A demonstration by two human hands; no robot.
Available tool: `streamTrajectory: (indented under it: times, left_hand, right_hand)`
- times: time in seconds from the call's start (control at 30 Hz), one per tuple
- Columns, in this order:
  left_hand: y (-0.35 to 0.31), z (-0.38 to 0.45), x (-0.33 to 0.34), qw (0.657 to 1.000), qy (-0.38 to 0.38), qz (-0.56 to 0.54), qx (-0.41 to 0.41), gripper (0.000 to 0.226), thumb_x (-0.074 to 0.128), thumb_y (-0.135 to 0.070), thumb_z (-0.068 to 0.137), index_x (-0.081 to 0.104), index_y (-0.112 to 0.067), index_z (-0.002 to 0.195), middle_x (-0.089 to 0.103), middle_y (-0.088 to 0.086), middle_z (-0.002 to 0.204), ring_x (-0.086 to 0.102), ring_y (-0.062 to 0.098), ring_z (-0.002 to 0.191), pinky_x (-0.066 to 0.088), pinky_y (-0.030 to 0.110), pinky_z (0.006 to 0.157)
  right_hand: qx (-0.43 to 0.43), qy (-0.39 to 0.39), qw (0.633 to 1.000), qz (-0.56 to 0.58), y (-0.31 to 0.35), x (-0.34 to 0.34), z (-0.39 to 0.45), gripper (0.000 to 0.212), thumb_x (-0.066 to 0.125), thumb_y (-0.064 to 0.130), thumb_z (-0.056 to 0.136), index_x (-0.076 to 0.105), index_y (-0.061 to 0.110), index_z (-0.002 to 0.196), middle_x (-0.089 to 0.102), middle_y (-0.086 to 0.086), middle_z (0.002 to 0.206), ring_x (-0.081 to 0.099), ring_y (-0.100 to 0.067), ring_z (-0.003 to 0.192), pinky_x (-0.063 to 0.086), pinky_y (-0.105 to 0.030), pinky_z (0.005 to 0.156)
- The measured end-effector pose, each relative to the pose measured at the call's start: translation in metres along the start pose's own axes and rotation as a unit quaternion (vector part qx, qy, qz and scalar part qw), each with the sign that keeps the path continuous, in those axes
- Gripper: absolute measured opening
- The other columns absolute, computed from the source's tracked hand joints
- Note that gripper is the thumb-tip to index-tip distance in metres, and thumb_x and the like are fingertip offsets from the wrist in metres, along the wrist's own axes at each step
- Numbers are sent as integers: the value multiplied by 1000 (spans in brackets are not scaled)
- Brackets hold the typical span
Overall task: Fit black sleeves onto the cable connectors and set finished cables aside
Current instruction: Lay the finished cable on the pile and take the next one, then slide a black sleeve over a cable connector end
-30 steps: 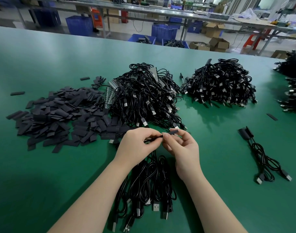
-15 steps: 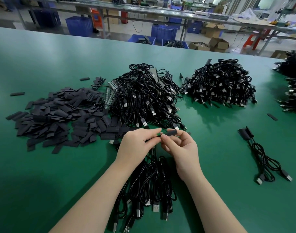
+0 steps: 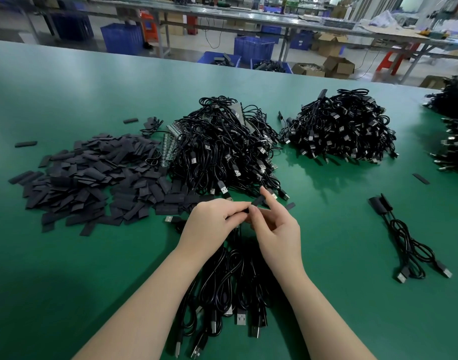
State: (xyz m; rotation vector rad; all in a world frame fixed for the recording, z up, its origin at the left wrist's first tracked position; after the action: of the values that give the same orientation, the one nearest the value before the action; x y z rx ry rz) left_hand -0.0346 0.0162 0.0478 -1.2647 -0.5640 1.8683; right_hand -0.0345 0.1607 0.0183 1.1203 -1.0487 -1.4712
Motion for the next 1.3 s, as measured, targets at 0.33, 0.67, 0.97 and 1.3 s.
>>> streamTrajectory:
  times: [0.33,0.67,0.97,1.3]
  left_hand:
    - [-1,1,-9,999,-48,-1,-3,32,63,-12,82,76,-24,108,74,-9,100,62,-3,95,45,6,83]
    - [-11,4,2,997,-2,62,42,31,68,-34,85,74,-20,112,72,-9,100,64,8,95,51,36,88]
    - [-12,2,-16,994,-77,52,49,47,61,-48,89,62,-24,129,68,-15,111,62,2,99,47,26,92]
    - [9,3,-21,992,-107,57,-24,16,59,-21,93,68,-23,106,61,-19,91,58,2,81,52,30,74]
  right_hand:
    - [29,39,998,40,-2,14,-3,38,69,26,92,56,54,113,76,13,92,70,0,88,51,-14,77]
    - [69,-79,979,174,-13,-16,3,23,64,25,96,75,24,75,75,-4,80,70,-13,76,56,-21,68]
    - [-10,-85,990,111,28,-31,11,23,60,19,98,77,27,85,76,-1,93,69,-13,89,54,-27,82]
    - [134,-65,819,-555,16,-181,55,24,45,24,103,65,10,106,60,-14,93,53,-33,86,43,-35,69]
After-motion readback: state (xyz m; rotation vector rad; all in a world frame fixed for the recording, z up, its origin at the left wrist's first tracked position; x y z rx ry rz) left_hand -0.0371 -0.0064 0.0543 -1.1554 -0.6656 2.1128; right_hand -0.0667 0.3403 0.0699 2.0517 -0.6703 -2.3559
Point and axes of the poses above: each hand's wrist, its own z-axis towards the middle knuckle, its own x-axis out of the palm, y = z × x, the point moved 10 cm from there along z, towards the middle knuckle
